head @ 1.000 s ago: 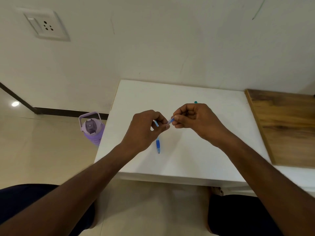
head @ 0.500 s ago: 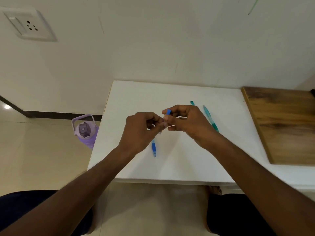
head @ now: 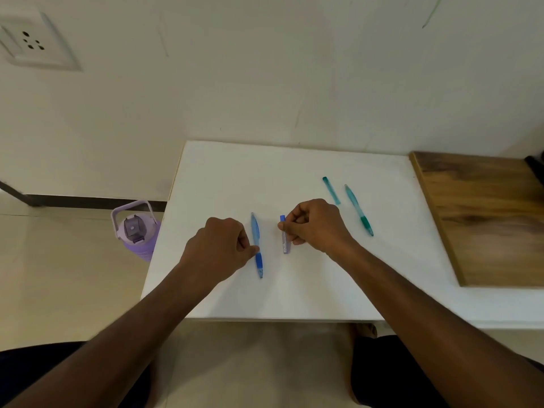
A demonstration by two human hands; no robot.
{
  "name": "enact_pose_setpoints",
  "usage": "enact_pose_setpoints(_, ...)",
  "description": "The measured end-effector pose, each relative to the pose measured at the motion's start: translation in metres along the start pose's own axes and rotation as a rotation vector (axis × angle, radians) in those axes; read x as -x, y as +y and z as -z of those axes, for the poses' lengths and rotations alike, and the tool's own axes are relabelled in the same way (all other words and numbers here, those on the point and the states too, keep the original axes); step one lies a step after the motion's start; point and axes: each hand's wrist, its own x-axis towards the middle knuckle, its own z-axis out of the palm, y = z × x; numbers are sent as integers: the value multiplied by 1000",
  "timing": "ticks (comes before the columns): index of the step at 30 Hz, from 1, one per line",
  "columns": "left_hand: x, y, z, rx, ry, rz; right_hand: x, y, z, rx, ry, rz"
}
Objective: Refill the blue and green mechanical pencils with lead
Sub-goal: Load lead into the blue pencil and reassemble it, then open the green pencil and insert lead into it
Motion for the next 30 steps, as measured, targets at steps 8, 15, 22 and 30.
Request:
enact_pose_setpoints(8,6,2,5,45,99,-98,-2,-7,50,541,161,120)
enact_pose_setpoints(15,3,3,3,89,209,-164,-17,23,108,734,244,-43)
enact_pose_setpoints(22,3,9,2,123,252,-197,-19,30,90,787,202,-70)
enact_pose_setpoints(30,5,3,8,160,250,-197,-17,29,93,766,235,-121)
